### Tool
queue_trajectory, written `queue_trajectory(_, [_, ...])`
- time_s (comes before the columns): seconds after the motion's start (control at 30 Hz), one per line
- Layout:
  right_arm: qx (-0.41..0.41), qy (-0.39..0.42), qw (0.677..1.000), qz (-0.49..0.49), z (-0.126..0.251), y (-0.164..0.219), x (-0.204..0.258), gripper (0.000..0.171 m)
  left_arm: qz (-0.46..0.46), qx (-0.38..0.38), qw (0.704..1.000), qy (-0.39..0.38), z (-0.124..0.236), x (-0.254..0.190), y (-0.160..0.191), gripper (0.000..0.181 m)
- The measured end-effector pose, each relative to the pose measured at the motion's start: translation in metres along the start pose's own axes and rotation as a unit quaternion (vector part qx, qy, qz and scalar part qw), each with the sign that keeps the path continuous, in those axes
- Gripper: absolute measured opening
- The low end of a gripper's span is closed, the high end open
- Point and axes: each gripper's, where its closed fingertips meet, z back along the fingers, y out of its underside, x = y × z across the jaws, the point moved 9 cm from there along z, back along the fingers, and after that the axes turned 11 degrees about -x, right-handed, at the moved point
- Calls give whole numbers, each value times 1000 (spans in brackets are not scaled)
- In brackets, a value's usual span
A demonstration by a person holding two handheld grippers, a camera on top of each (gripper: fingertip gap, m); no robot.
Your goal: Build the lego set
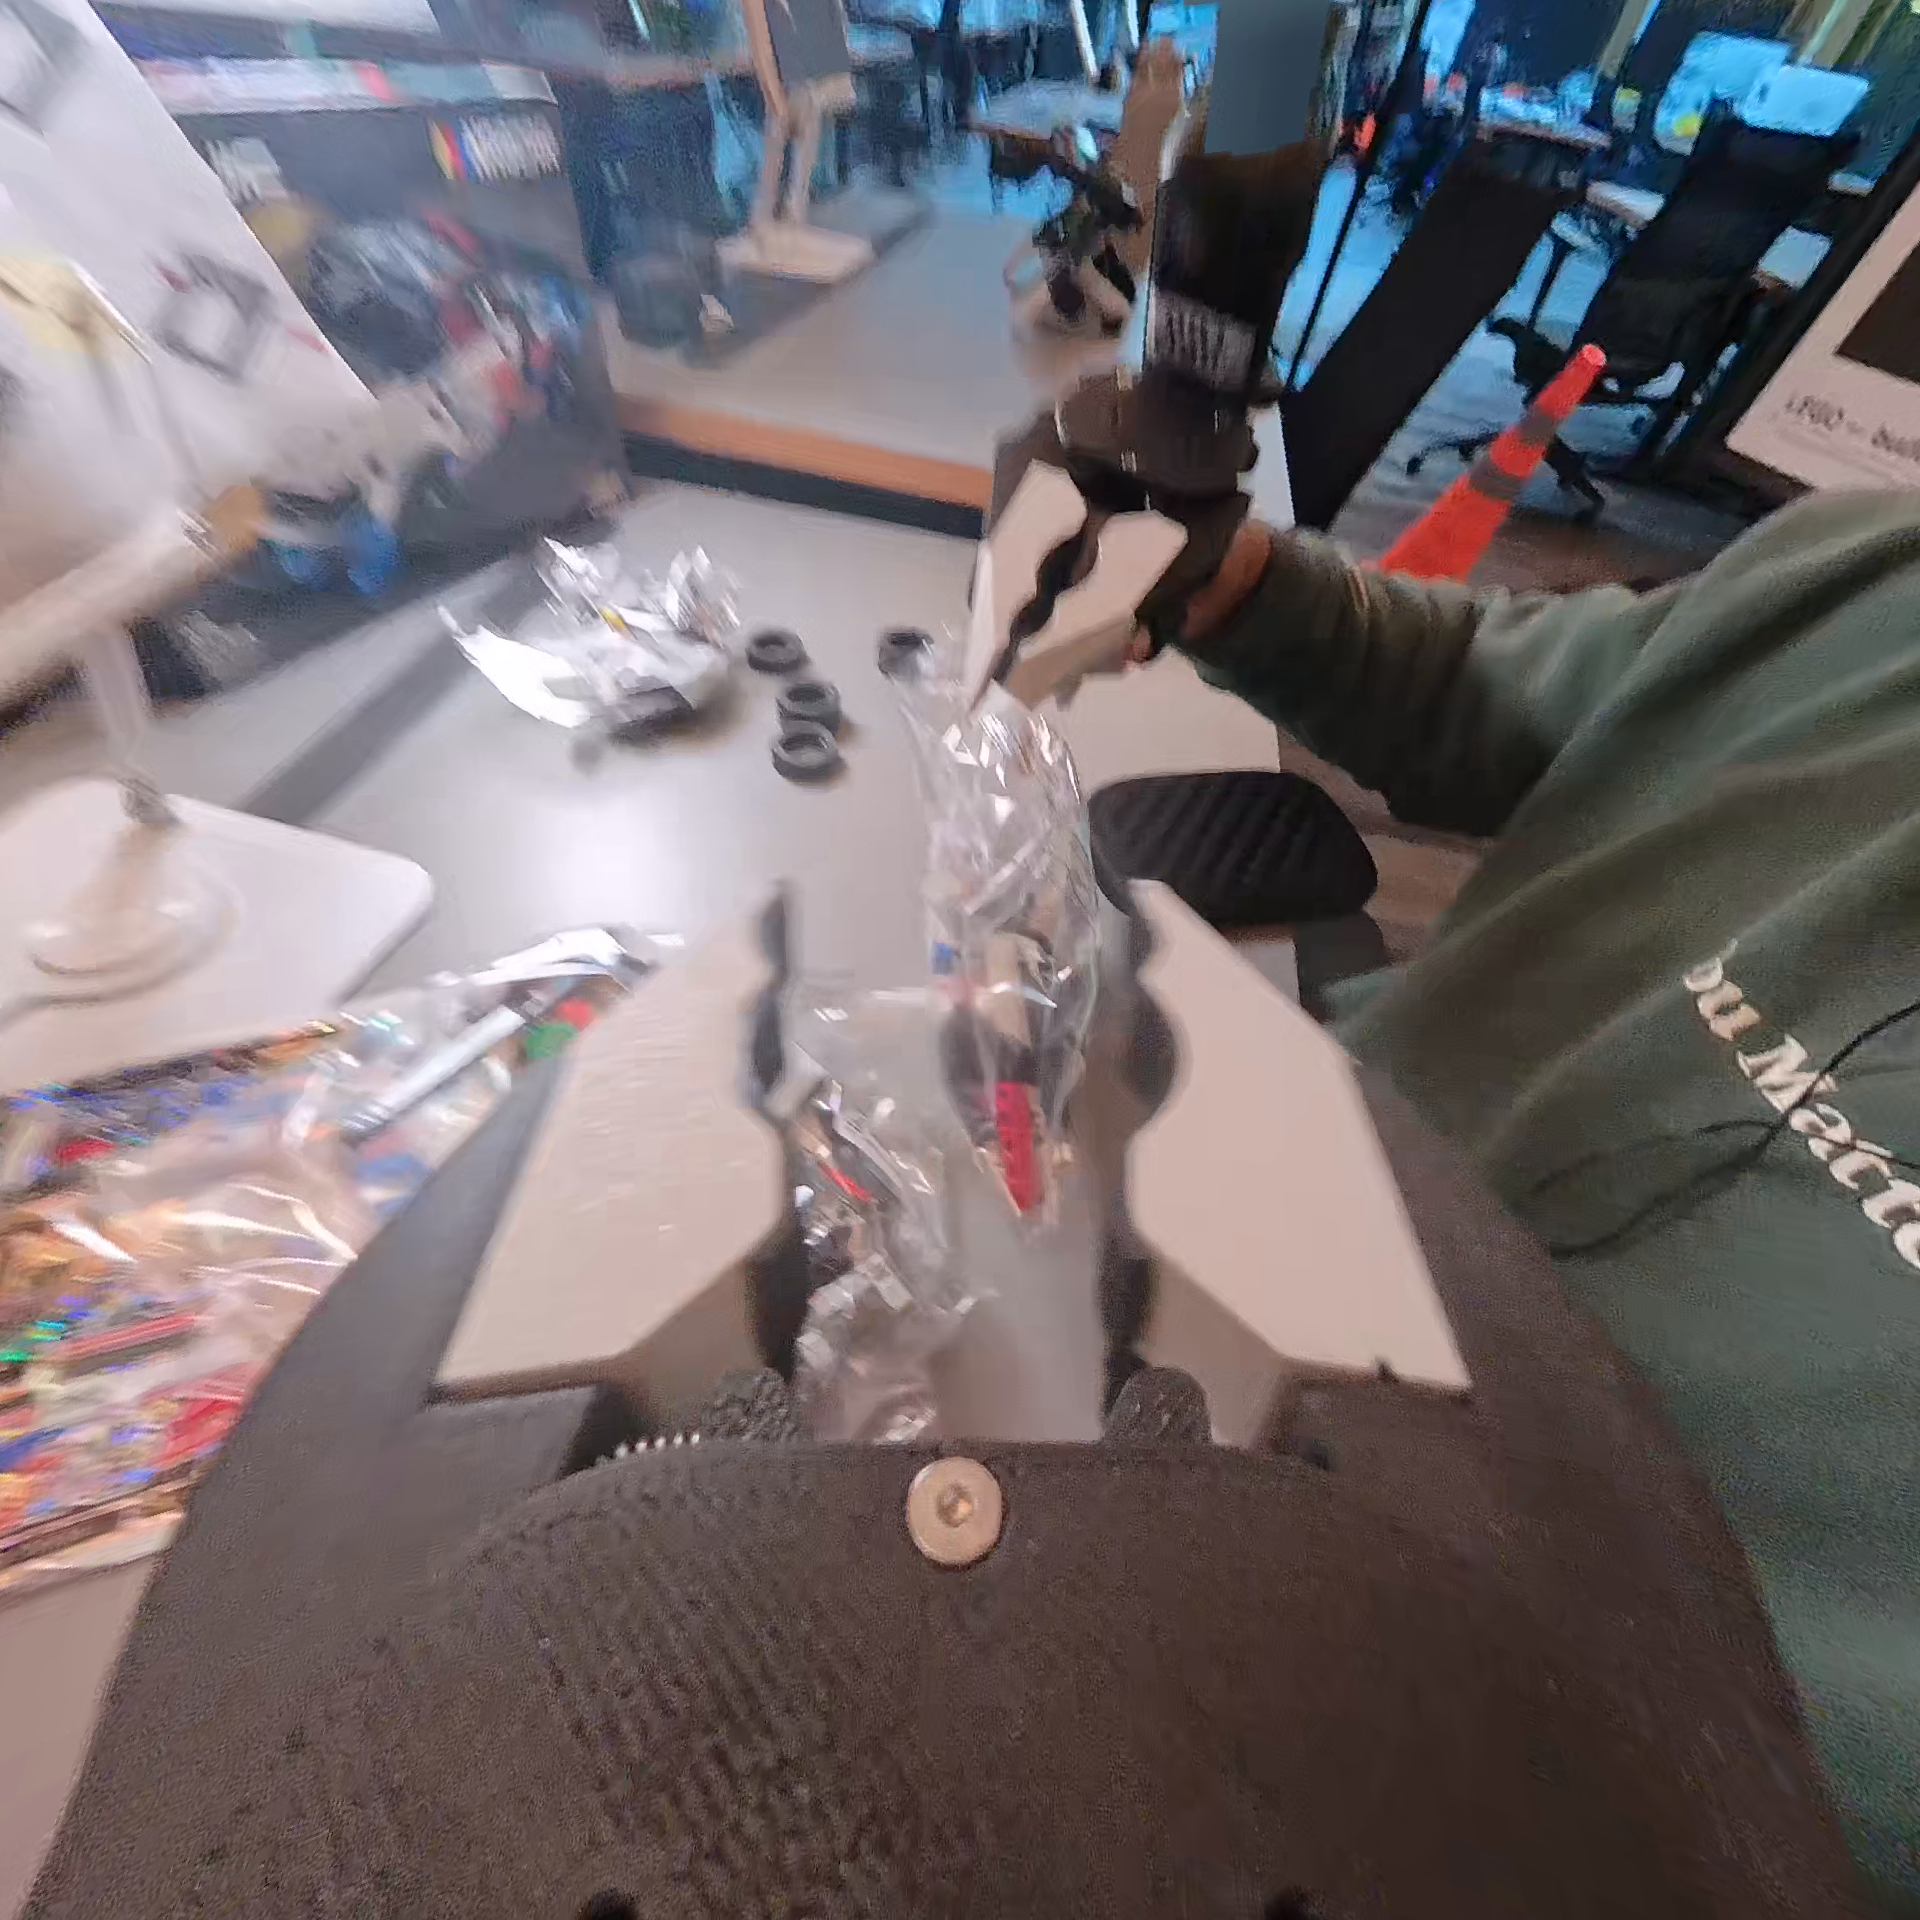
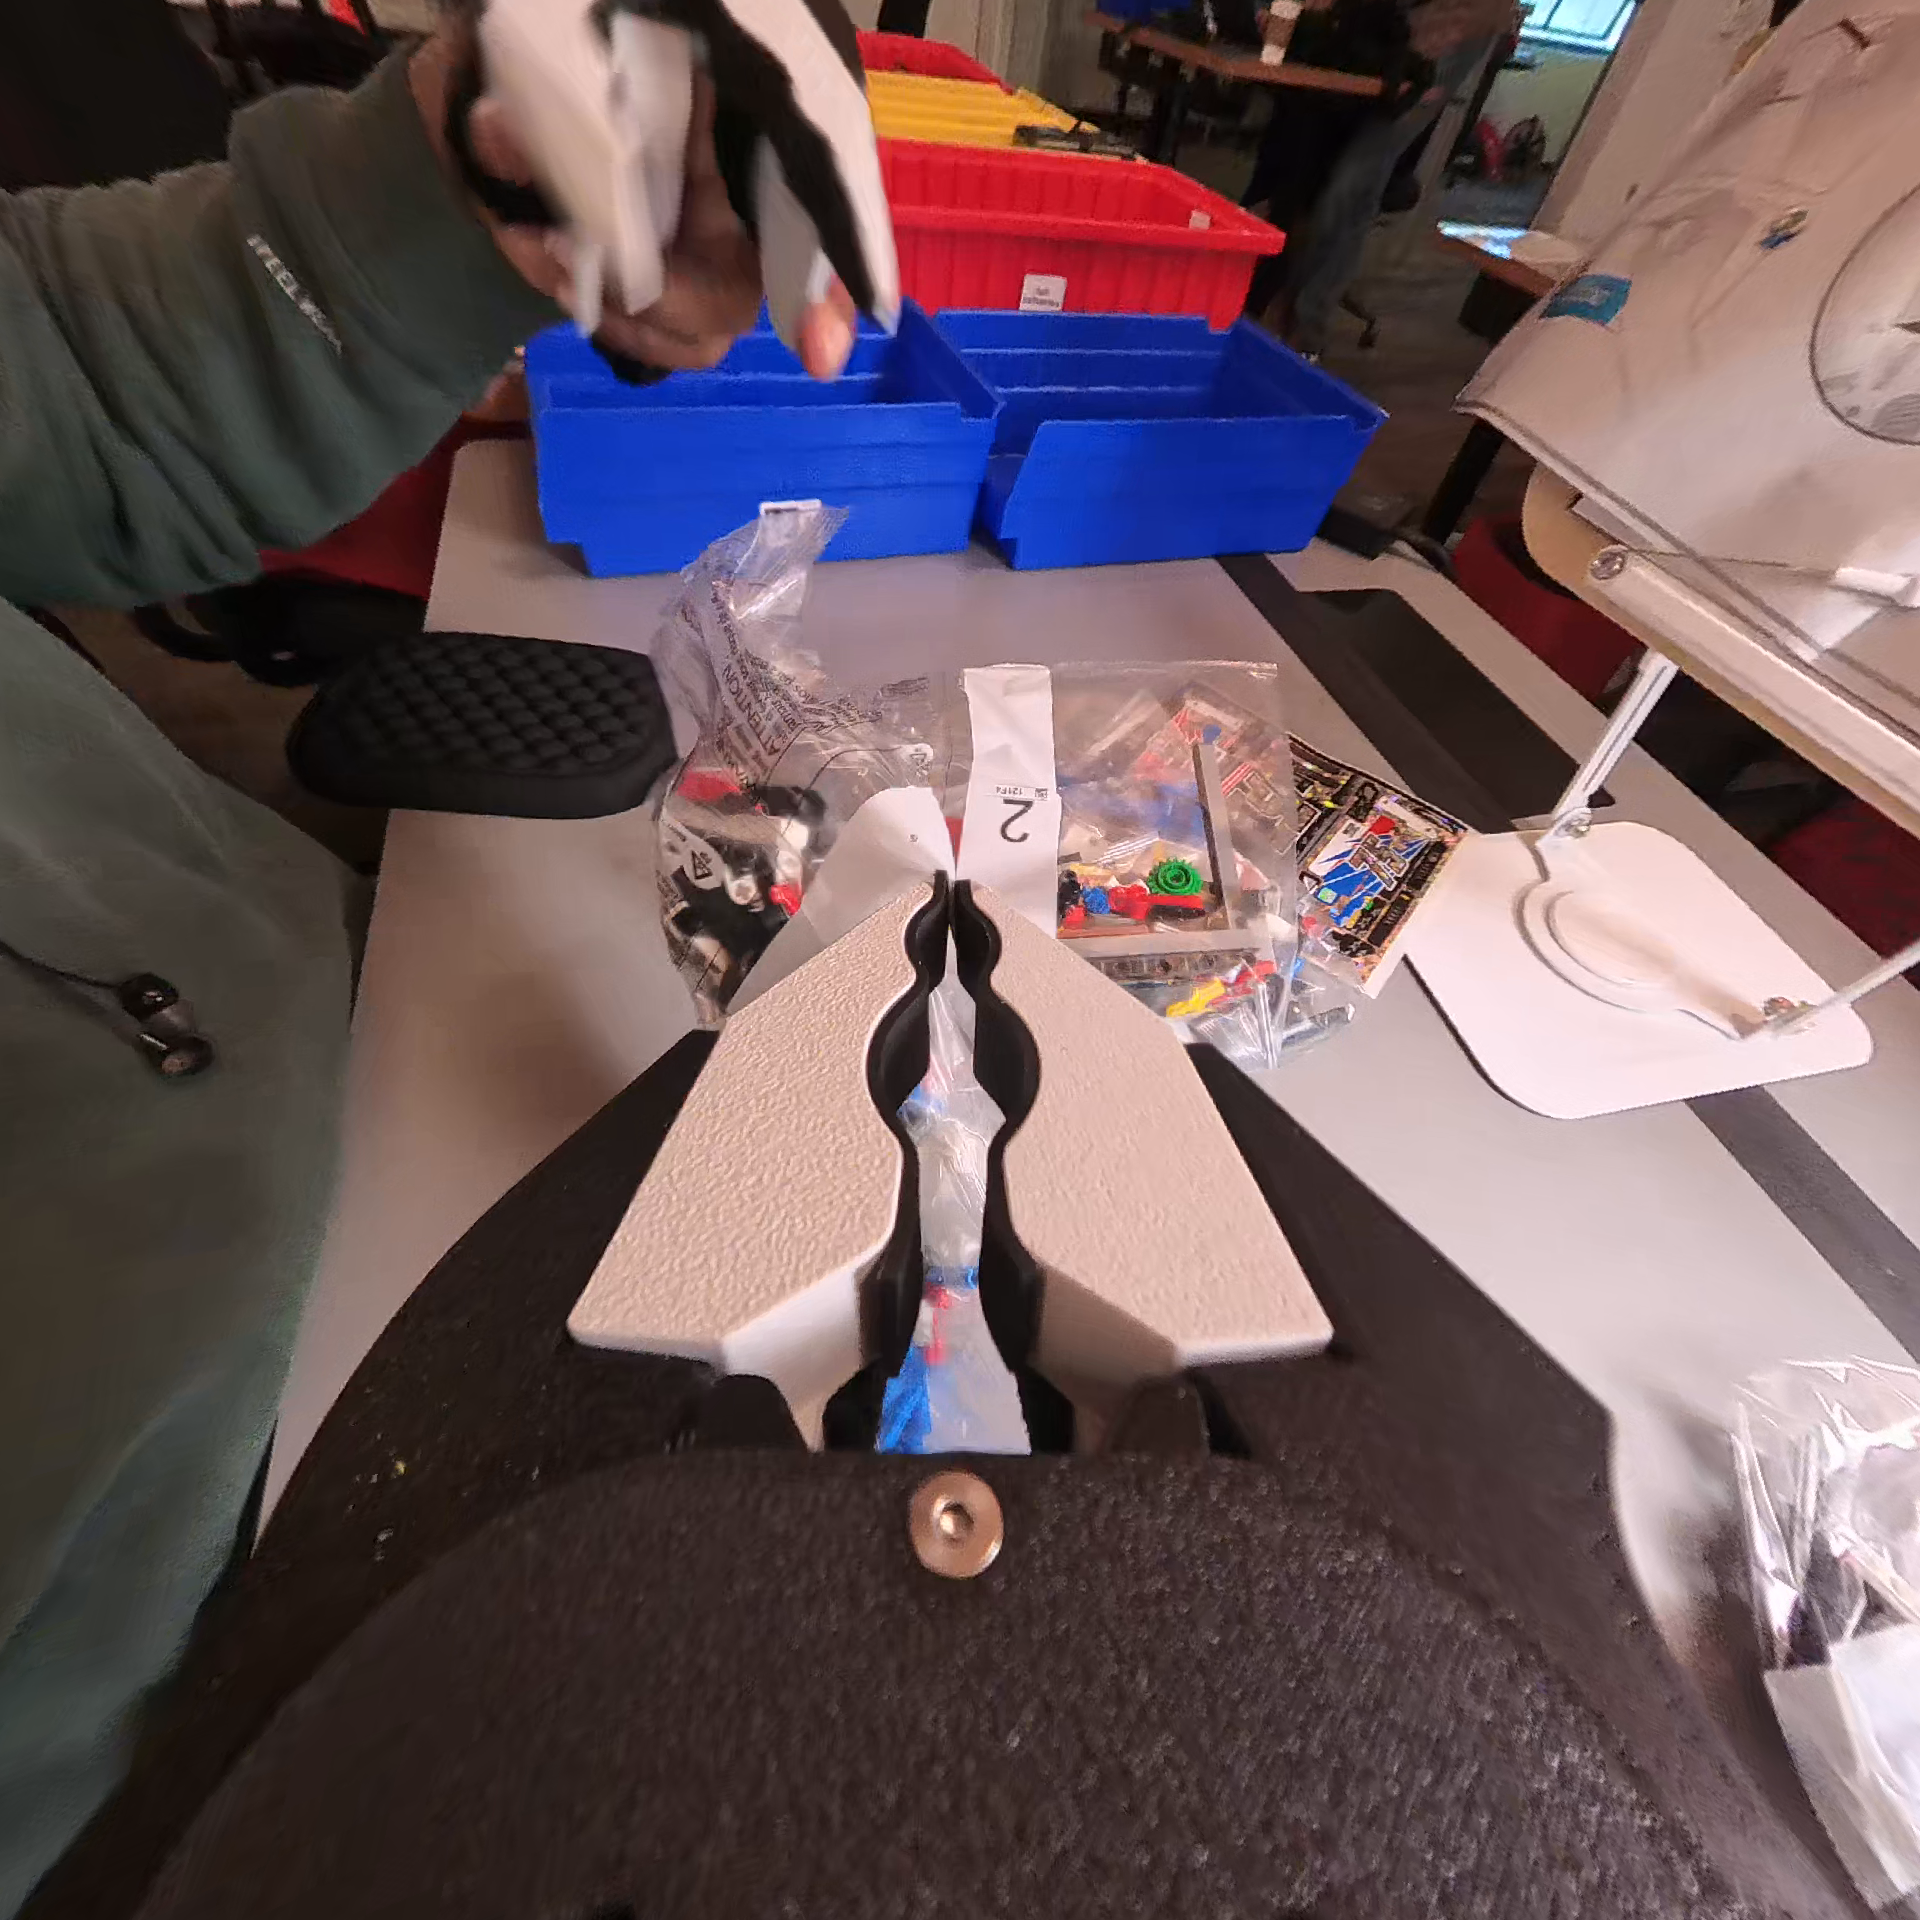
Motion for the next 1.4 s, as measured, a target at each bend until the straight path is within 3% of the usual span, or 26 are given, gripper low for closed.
queue_trajectory(0.07, [12,0,1000,4,-7,-5,1,0,29,31,999,24,-15,-6,23,99])
queue_trajectory(0.13, [13,-2,1000,14,-13,-12,4,0,42,50,997,36,-34,-13,48,104])
queue_trajectory(0.23, [11,-13,999,35,-21,-23,8,0,21,88,996,8,-59,-10,77,53])
queue_trajectory(0.33, [-24,12,999,43,-16,-36,5,0,10,66,998,0,-54,0,56,4])
queue_trajectory(0.47, [-119,54,991,12,10,-46,-4,6,-10,41,998,-52,-15,17,3,3])
queue_trajectory(0.57, [-132,66,989,-34,32,-32,-9,7,13,-30,989,-146,51,48,-37,0])
queue_trajectory(0.73, [-118,84,985,-95,49,12,-15,6,74,-161,932,-318,184,107,-69,0])
queue_trajectory(0.9, [-120,66,981,-136,41,29,-17,7,158,-224,870,-410,262,182,-42,0])
queue_trajectory(1.17, [-95,60,983,-143,31,46,-15,6,245,-295,796,-468,305,258,23,0])
queue_trajectory(1.3, [-93,56,980,-166,25,56,-20,6,295,-341,743,-494,312,282,56,0])
queue_trajectory(1.4, [-86,49,979,-177,20,62,-21,6,350,-321,708,-522,311,299,86,2])
